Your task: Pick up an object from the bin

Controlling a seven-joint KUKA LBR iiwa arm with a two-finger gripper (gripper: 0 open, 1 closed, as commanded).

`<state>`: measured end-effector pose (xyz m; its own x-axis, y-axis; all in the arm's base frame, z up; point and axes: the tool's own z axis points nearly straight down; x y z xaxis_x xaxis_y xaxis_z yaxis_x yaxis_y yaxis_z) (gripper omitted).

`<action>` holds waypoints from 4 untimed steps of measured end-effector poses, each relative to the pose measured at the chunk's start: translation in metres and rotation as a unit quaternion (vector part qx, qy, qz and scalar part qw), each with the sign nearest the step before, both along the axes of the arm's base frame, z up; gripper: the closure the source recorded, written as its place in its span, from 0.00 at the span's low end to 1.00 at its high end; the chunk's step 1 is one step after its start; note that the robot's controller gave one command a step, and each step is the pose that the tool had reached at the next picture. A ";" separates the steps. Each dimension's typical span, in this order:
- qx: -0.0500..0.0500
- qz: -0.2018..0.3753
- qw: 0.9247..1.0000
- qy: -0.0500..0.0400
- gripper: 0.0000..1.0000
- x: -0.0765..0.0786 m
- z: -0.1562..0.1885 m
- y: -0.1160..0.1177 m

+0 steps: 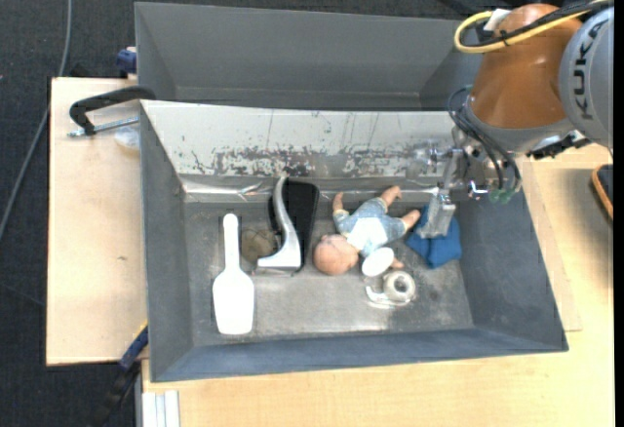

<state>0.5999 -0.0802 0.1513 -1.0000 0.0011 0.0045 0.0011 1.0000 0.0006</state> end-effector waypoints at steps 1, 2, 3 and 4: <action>0.000 0.000 1.000 -0.004 0.00 0.002 0.005 0.000; 0.000 0.011 1.000 -0.004 0.00 -0.011 -0.061 0.022; 0.000 0.027 1.000 -0.007 0.00 -0.005 -0.086 0.026; -0.004 0.058 0.998 -0.009 0.00 -0.003 -0.078 0.060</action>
Offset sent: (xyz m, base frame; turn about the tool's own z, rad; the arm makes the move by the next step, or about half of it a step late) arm -0.0166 0.0270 -0.0790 -0.0279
